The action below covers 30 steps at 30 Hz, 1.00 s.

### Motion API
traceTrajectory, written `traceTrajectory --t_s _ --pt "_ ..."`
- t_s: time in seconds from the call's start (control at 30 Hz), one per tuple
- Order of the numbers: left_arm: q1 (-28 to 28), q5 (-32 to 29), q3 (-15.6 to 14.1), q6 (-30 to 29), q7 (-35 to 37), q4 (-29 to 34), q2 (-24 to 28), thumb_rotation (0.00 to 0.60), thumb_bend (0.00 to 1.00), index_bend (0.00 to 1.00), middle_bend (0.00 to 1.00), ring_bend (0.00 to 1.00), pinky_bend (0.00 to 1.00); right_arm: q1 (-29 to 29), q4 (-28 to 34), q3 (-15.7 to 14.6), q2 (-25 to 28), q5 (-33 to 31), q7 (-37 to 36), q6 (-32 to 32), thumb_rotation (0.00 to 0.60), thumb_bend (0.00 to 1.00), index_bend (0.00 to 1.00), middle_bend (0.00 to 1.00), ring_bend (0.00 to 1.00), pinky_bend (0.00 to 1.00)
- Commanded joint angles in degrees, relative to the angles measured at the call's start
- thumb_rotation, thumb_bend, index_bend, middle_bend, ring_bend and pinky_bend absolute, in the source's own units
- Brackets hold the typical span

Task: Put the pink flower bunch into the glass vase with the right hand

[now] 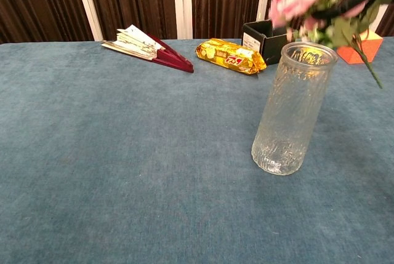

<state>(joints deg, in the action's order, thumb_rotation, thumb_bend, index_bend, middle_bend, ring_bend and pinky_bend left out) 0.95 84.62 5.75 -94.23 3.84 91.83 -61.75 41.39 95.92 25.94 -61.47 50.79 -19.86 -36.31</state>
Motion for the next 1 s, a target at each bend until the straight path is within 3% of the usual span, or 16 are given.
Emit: traceTrajectory --t_s 0.03,0.17,0.33,0.67,1.0 --pt "0.0 0.3 -0.1 0.0 0.0 0.0 0.0 0.6 0.25 0.04 0.0 0.0 0.05 -4.7 8.3 9.5 6.1 -0.5 -15.0 0.7 0.6 0.43 0.55 0.48 0.53 0.18" --pt "0.0 0.9 -0.1 -0.7 -0.2 -0.2 -0.3 0.6 0.25 0.04 0.0 0.0 0.05 -6.4 12.7 14.1 8.7 -3.8 -21.1 -1.1 0.6 0.43 0.55 0.48 0.53 0.18" --pt "0.3 1.3 1.1 -3.5 -0.4 -1.6 -1.5 0.6 0.25 0.04 0.0 0.0 0.03 -6.5 17.7 16.9 14.0 -11.9 -23.4 -0.6 0.6 0.43 0.55 0.48 0.53 0.18" --pt "0.8 2.2 2.1 -6.5 3.9 -4.6 -2.8 0.6 0.25 0.04 0.0 0.0 0.02 -4.8 22.7 17.4 18.4 -20.6 -23.7 -1.4 0.6 0.43 0.55 0.48 0.53 0.18" --pt "0.8 1.8 2.1 -6.0 4.1 -4.3 -2.6 0.6 0.25 0.04 0.0 0.0 0.02 -7.5 28.2 17.9 18.1 -18.7 -25.8 -5.9 0.6 0.43 0.55 0.48 0.53 0.18"
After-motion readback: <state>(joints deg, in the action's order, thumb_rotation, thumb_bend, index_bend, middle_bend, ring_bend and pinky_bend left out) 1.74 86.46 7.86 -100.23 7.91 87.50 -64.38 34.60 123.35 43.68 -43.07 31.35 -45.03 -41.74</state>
